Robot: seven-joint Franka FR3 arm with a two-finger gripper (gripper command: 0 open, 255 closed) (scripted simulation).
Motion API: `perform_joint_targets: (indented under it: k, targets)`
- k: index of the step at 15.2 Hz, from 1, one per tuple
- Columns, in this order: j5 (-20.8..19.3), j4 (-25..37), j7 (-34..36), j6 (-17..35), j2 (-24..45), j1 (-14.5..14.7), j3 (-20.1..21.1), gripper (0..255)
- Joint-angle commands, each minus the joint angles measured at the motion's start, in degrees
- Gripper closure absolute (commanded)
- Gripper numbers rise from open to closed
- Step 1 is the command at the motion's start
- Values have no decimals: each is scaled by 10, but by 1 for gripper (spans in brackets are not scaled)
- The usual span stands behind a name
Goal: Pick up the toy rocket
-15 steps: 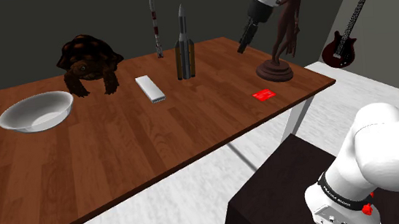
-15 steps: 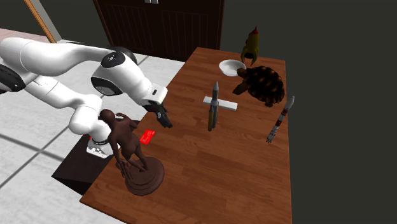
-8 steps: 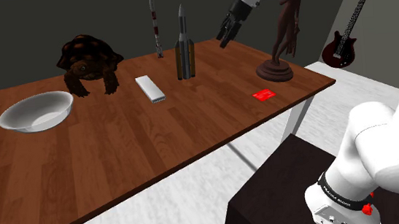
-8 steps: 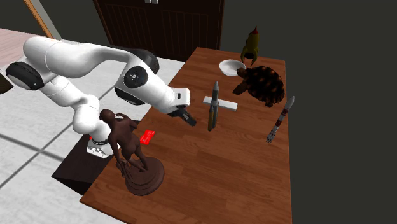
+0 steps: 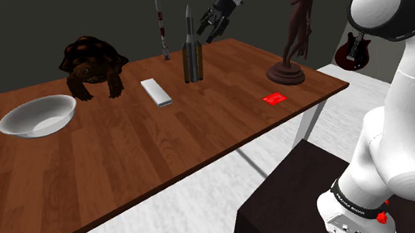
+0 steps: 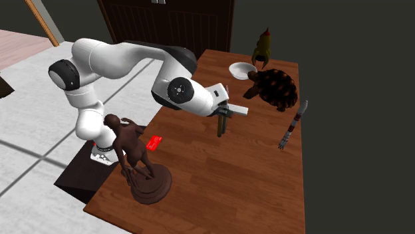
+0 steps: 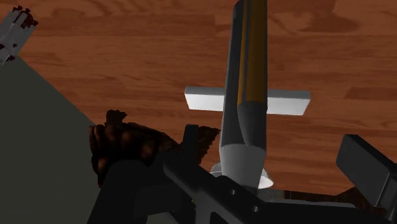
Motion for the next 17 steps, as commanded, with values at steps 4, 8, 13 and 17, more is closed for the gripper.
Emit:
perform_joint_targets:
  k: [4,8,13,17]
  targets:
    - [53,37,-57,-28,48,-23,14,0]
    - [56,9,-76,-7,48,-19,15,0]
    - [57,5,-79,-5,49,-19,16,255]
    - [57,6,-79,-5,49,-19,16,255]
